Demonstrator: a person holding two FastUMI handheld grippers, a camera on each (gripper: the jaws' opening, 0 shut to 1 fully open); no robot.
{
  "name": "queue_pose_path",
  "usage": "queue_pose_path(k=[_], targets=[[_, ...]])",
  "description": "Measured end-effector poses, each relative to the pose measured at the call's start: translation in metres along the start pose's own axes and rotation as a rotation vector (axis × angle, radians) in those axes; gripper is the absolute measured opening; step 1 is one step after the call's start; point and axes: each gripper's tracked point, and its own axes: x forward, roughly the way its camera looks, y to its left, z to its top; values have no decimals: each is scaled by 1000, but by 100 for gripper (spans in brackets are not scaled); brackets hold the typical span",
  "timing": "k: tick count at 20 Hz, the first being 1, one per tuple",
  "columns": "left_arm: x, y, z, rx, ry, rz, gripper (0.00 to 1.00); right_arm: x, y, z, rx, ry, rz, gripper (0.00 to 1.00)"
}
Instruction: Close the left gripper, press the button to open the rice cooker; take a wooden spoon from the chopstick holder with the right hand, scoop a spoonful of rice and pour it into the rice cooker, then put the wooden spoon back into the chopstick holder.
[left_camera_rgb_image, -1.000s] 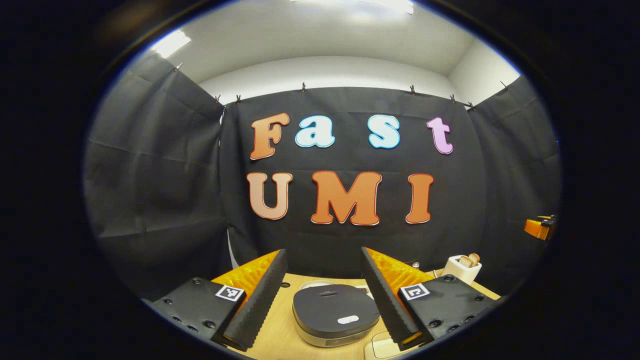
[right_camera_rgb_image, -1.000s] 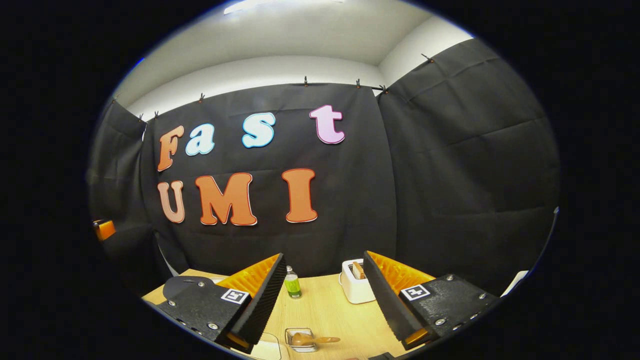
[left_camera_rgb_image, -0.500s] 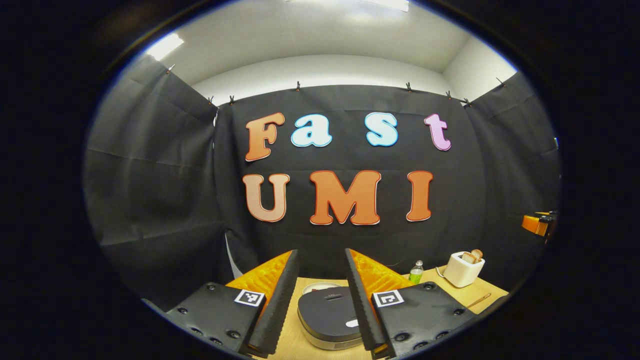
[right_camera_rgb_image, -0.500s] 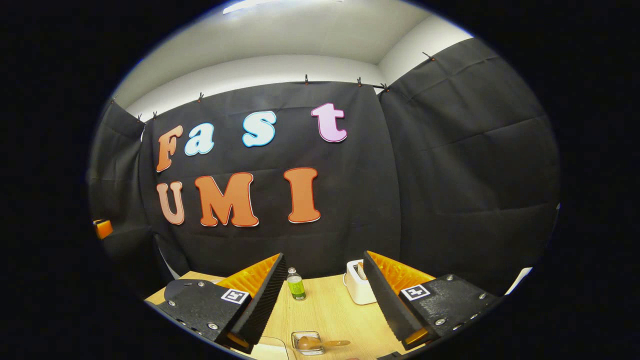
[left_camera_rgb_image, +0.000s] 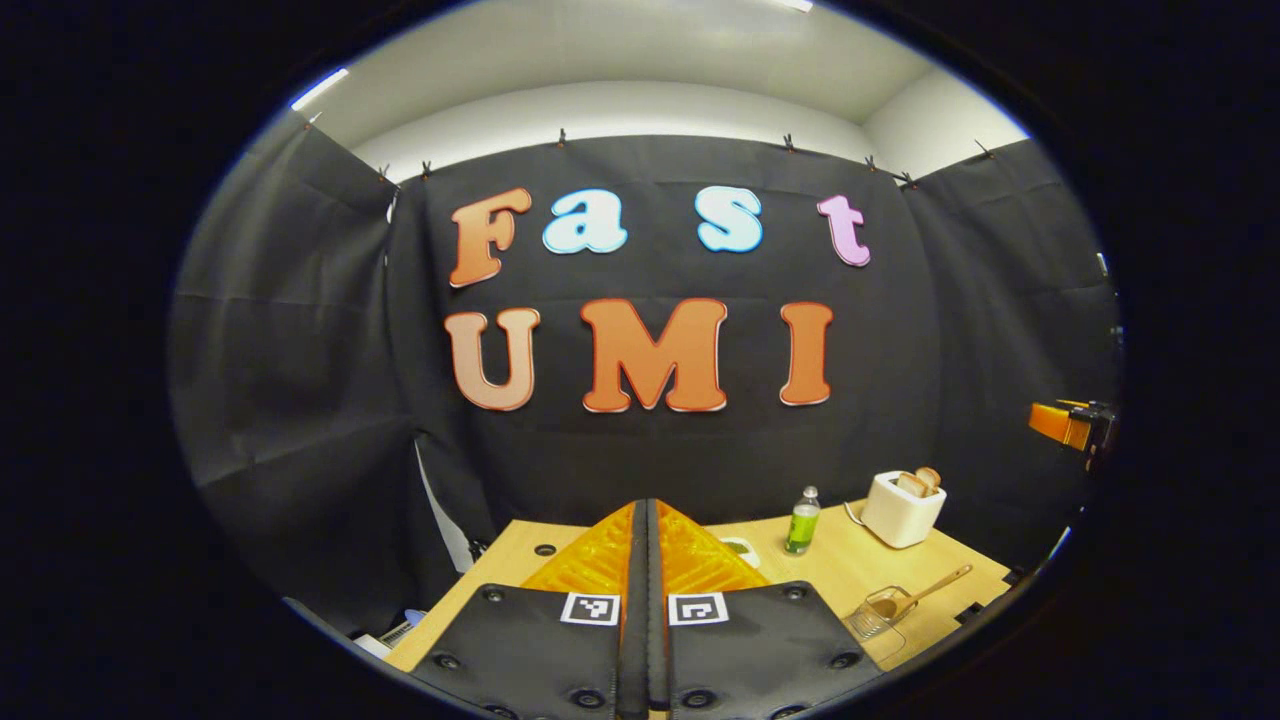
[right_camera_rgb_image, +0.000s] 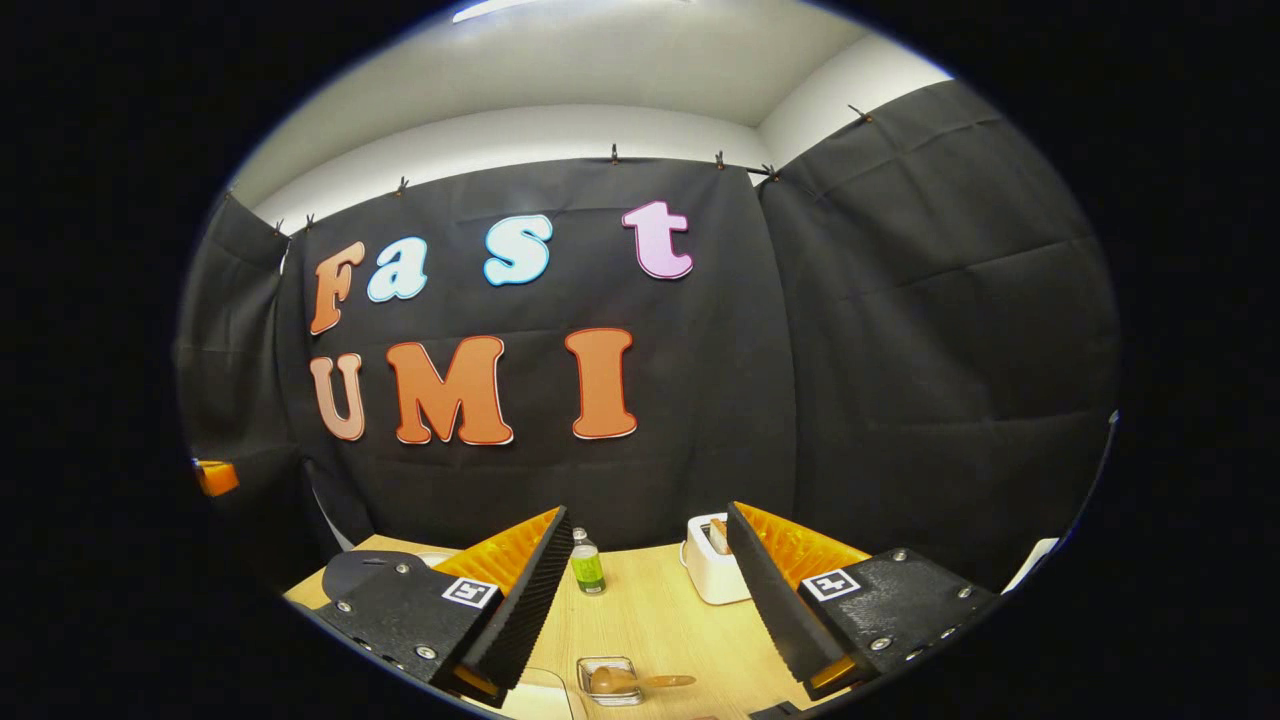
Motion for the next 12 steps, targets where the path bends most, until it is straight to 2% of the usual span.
queue_pose_path(k=[2, 3, 4, 5, 6, 8, 9, 10, 11, 12], targets=[[11, -4, -20, 11, 50, -26, 2, -3, -3, -2, 2, 7, -8, 95], [15, -11, -32, 1, 77, -49, 4, -4, -5, -3, 2, 11, -12, 100], [21, -18, -44, -6, 105, -72, 4, -4, -7, -5, -2, 14, -17, 100], [25, -22, -54, -10, 128, -85, 4, -5, -9, -6, -8, 18, -24, 95], [28, -26, -63, -14, 153, -98, 4, -6, -12, -7, -13, 20, -31, 100], [38, -32, -82, -17, 201, -118, 4, -9, -14, -8, -18, 26, -37, 100], [45, -35, -93, -19, 229, -127, 4, -10, -16, -9, -20, 30, -40, 95], [49, -36, -104, -21, 255, -136, 4, -10, -17, -11, -23, 35, -43, 95], [54, -37, -115, -26, 281, -142, 2, -11, -18, -13, -28, 39, -47, 100], [57, -39, -128, -38, 309, -152, 4, -12, -20, -15, -32, 45, -51, 100]])
